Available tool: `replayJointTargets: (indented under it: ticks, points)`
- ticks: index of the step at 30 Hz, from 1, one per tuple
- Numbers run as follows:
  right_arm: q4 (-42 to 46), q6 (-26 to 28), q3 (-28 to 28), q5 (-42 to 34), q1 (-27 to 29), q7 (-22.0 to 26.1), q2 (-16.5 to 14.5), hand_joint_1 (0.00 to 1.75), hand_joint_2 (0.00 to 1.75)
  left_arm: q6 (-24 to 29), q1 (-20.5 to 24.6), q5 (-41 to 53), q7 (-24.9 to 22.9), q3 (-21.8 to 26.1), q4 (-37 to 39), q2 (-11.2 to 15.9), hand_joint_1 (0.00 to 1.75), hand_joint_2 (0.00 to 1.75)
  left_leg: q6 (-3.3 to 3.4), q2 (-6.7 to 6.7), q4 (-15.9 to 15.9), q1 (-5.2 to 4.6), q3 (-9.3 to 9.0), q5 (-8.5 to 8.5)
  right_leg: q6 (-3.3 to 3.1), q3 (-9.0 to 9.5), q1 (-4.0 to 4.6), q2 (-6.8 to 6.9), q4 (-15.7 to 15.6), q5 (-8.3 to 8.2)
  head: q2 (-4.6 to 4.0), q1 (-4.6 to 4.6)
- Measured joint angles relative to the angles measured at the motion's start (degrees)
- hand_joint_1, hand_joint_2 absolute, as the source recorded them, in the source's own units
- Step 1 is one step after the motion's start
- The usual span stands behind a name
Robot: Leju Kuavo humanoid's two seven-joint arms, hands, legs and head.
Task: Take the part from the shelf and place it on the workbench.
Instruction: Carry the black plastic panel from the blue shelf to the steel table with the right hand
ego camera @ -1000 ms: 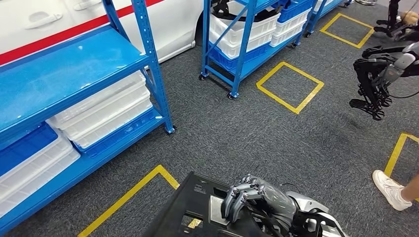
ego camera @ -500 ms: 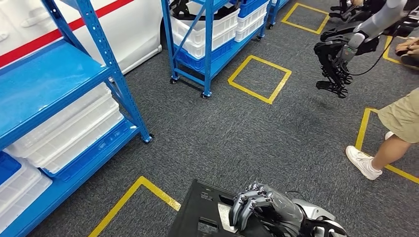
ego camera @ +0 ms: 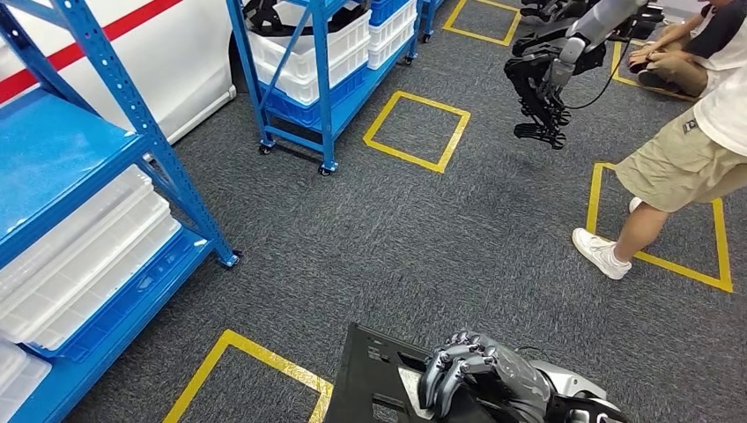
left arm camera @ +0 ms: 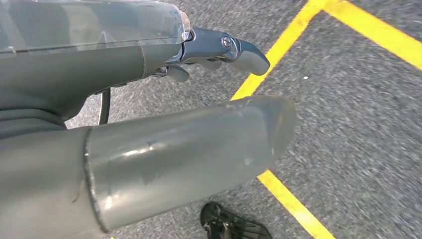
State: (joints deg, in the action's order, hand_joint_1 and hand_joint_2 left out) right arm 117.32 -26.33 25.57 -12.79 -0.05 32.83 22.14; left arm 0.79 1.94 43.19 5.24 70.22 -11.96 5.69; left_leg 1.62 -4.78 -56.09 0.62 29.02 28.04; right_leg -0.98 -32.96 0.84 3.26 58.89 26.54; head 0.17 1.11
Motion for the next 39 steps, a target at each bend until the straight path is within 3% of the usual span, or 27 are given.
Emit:
replayJointTargets:
  ticks: [1, 2, 4, 6, 8, 10, 11, 13, 15, 17, 19, 21, 23, 25, 26, 27, 28, 30, 32, 34, 36, 39]
  points:
    - [0.1, -0.1, -0.1, 0.1, 0.0, 0.0, 0.0, 1.69, 1.75, 0.0, 0.0, 0.0, 0.0, 0.1, 0.0, 0.0, 0.0, 0.0, -0.23, -0.56, 0.1, -0.03, -0.2, 0.12, -0.42, 0.81, 0.4, 0.69, -1.8, -0.32, 0.0, 0.01]
    - [0.1, -0.2, -0.2, 0.1, 0.0, -0.1, 0.0, 1.69, 1.75, -0.1, 0.0, 0.0, 0.1, 0.1, 0.0, -0.1, 0.0, 0.0, -0.51, -1.16, 0.2, -0.05, -0.36, 0.22, -0.63, 0.89, 0.61, 0.53, -2.2, -0.25, 0.0, 0.01]
    - [0.2, -0.3, -0.4, 0.2, 0.1, -0.2, 0.0, 1.69, 1.75, -0.2, 0.2, 0.0, 0.1, 0.2, 0.0, -0.2, 0.0, 0.0, -1.09, -1.7, 0.4, -0.03, -0.75, 0.53, -0.99, 1.09, 0.5, -0.84, -3.0, -0.73, 0.0, 0.02]
    - [0.4, -0.4, -0.4, 0.3, 0.0, -0.3, 0.0, 1.69, 1.75, -0.3, 0.3, 0.0, 0.2, 0.2, 0.0, -0.2, 0.0, 0.0, -1.43, 0.69, -2.5, 0.04, 0.27, 2.62, -1.45, 1.59, 0.05, -2.03, -4.0, -1.38, 0.0, 0.03]
    - [0.4, -0.5, -0.4, 0.3, -0.2, -0.5, 0.0, 1.69, 1.75, -0.4, 0.1, 0.0, 0.2, 0.2, 0.0, -0.2, 0.0, 0.0, -1.58, 3.67, -9.9, 0.15, 3.83, 6.49, -1.8, 1.63, -0.21, -3.26, -4.1, -1.57, 0.0, 0.04]
    - [0.4, -0.6, -0.4, 0.3, -0.1, -0.7, 0.0, 1.69, 1.75, -0.4, -0.1, 0.0, 0.2, 0.2, 0.0, -0.2, 0.0, 0.0, -1.81, 4.43, -16.4, 0.18, 7.32, 8.44, -1.83, 1.46, -0.24, -4.71, -3.7, -1.41, 0.0, 0.04]
    - [0.4, -0.6, -0.4, 0.3, -0.1, -0.8, -0.1, 1.69, 1.75, -0.4, -0.2, 0.0, 0.2, 0.2, 0.0, -0.3, 0.0, 0.0, -1.93, 4.51, -16.9, 0.23, 7.87, 7.76, -1.72, 1.43, -0.3, -5.45, -3.4, -1.29, 0.0, 0.04]
    - [0.4, -0.6, -0.4, 0.2, -0.1, -1.1, -0.1, 1.69, 1.75, -0.5, -0.1, 0.0, 0.2, 0.2, 0.0, -0.4, 0.0, 0.0, -2.18, 5.16, -11.1, 0.48, 5.7, 3.4, -1.25, 1.56, -0.56, -6.91, -2.9, -0.9, 0.0, 0.04]
    - [0.4, -0.8, -0.4, 0.0, -0.3, -1.6, -0.1, 1.69, 1.75, -0.6, -0.1, 0.0, 0.2, 0.3, 0.0, -0.6, 0.0, 0.0, -2.35, 7.92, -3.6, 0.96, 2.53, -0.04, -0.59, 1.57, -0.71, -8.24, -2.3, -0.48, 0.0, 0.03]
    - [0.3, -1.1, -0.4, -0.5, -0.7, -2.2, -0.1, 1.69, 1.75, -0.8, 0.0, 0.0, 0.3, 0.4, 0.0, -0.9, 0.0, 0.0, -1.9, 9.53, -0.8, 1.02, 1.37, -0.56, 0.13, 1.21, -0.8, -9.52, -2.2, -0.46, 0.0, 0.01]
    - [0.3, -1.3, -0.4, -0.8, -0.9, -2.6, -0.1, 1.69, 1.75, -1.0, 0.2, 0.0, 0.3, 0.6, 0.0, -1.1, 0.0, 0.0, -0.96, 8.27, -0.5, 0.81, 1.23, -0.71, 0.79, 0.76, -1.03, -10.32, -2.1, -0.65, 0.0, 0.01]
    - [0.3, -1.4, -0.4, -1.0, -1.4, -2.9, -0.1, 1.69, 1.75, -1.2, 0.4, 0.0, 0.3, 0.9, 0.0, -1.3, 0.0, 0.0, -0.19, 6.83, -0.4, 0.75, 1.15, -0.95, 1.26, -0.48, -1.03, -7.66, 0.4, 0.76, 0.0, -0.01]
    - [0.1, -1.5, -0.4, -1.1, -2.1, -3.0, -0.2, 1.69, 1.75, -1.4, 0.4, 0.1, 0.1, 1.0, 0.0, -1.4, 0.0, 0.0, 0.22, 5.37, -0.3, 0.52, 1.14, -0.97, 1.66, -3.69, -1.03, -4.25, 6.9, 4.24, 0.0, -0.01]
    - [-0.2, -1.9, -0.4, -1.4, -2.8, -3.2, -0.3, 1.69, 1.75, -2.0, 0.3, 0.4, -1.3, 1.1, 0.0, -1.4, 0.0, 0.0, 0.39, 3.88, -0.3, 0.25, 1.17, -0.82, 1.84, -7.16, -1.19, -3.59, 13.7, 6.75, 0.0, -0.01]
    - [-0.4, -2.2, -0.4, -1.7, -3.0, -3.3, -0.4, 1.69, 1.75, -2.2, 0.3, 0.8, -2.5, 1.1, 0.0, -1.5, 0.0, 0.0, 0.43, 3.15, -0.3, 0.13, 1.12, -0.71, 1.74, -7.77, -1.19, -3.53, 14.7, 6.61, 0.0, -0.01]
    - [-0.6, -2.5, -0.4, -2.0, -3.3, -3.4, -0.5, 1.69, 1.75, -2.3, 0.4, 1.3, -4.0, 1.1, 0.0, -1.5, 0.0, 0.0, 0.43, 2.47, -0.3, 0.03, 0.98, -0.62, 1.5, -7.18, -1.1, -3.45, 13.5, 5.41, 0.0, -0.01]
    - [-0.8, -2.6, -0.4, -2.4, -3.7, -3.5, -0.6, 1.69, 1.75, -2.3, 0.5, 1.9, -5.4, 1.0, 0.0, -1.6, 0.0, 0.0, 0.42, 1.83, -0.2, -0.05, 0.74, -0.52, 1.08, -5.43, -0.86, -3.07, 10.1, 3.44, 0.0, -0.01]
    - [-1.0, -2.7, -0.4, -2.8, -4.6, -3.6, -0.6, 1.69, 1.75, -2.0, 0.5, 3.1, -7.2, 0.8, 0.0, -1.9, 0.0, 0.0, 0.23, 0.7, 0.1, -0.16, 0.15, -0.34, -0.14, -1.0, 0.16, -0.68, 1.7, 0.17, 0.0, -0.01]
    - [-1.2, -2.8, -0.4, -3.1, -5.4, -3.7, -0.6, 1.69, 1.75, -1.8, 0.5, 3.7, -8.0, 0.5, 0.0, -2.2, 0.0, 0.0, -0.13, -0.34, 0.4, -0.23, -0.21, -0.13, -1.06, 1.01, 1.09, 0.93, -2.5, -0.66, 0.0, -0.01]
    - [-1.3, -3.0, -0.4, -3.2, -5.6, -3.7, -0.7, 1.69, 1.75, -1.7, 0.6, 4.0, -8.3, 0.2, 0.0, -2.5, 0.0, 0.0, -0.56, -1.35, 0.7, -0.29, -0.54, 0.08, -1.51, 1.19, 1.21, -0.08, -3.2, -0.79, 0.0, 0.0]
    - [-1.4, -3.1, -0.4, -3.2, -5.8, -3.7, -0.7, 1.69, 1.75, -1.6, 0.7, 4.2, -8.4, -0.1, 0.0, -2.6, 0.0, 0.0, -0.95, -0.04, -0.9, -0.25, -0.16, 1.29, -1.79, 1.71, 0.82, -1.31, -4.2, -1.37, 0.0, 0.03]
    - [-1.7, -3.1, -0.4, -3.3, -6.1, -3.7, -1.0, 1.69, 1.75, -1.4, 0.5, 4.2, -8.5, -0.2, 0.0, -2.5, 0.0, 0.0, -1.38, 3.9, -11.3, -0.06, 4.84, 6.43, -2.24, 1.84, 0.42, -3.11, -4.3, -1.58, 0.0, 0.08]
